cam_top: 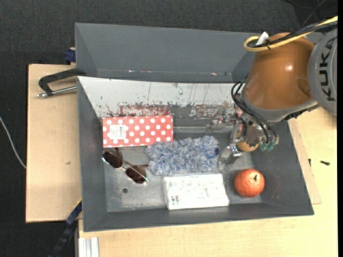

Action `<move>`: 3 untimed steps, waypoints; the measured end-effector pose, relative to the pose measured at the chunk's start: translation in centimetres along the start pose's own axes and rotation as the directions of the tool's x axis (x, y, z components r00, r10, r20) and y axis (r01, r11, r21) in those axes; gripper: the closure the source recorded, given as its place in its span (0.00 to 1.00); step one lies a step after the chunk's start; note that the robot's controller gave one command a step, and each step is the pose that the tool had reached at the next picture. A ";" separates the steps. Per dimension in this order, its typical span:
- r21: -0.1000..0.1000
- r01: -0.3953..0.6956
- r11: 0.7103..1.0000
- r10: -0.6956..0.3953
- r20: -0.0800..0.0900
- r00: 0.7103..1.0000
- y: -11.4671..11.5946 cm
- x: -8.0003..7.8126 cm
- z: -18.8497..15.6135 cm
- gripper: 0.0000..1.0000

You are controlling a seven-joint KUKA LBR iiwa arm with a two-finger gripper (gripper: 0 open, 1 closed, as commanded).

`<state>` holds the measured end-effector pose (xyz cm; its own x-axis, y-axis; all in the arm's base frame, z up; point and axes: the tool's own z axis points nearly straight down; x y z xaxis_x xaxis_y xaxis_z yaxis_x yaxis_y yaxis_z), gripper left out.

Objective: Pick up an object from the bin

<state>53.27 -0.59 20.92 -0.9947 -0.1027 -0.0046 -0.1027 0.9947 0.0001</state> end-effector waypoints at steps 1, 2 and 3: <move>-0.002 0.379 0.925 -0.379 0.001 0.925 4.0 -3.7 4.0 0.00; 0.000 0.249 0.969 -0.249 0.004 0.969 2.6 -6.1 4.8 0.00; 0.000 0.322 0.947 -0.322 0.003 0.947 2.7 -5.7 10.5 0.00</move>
Offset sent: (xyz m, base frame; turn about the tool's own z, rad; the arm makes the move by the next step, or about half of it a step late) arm 0.0559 0.0314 -0.0492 -0.2538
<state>58.71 2.73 10.40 -0.9086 -0.4176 -0.0069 -0.4176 0.9086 -0.0017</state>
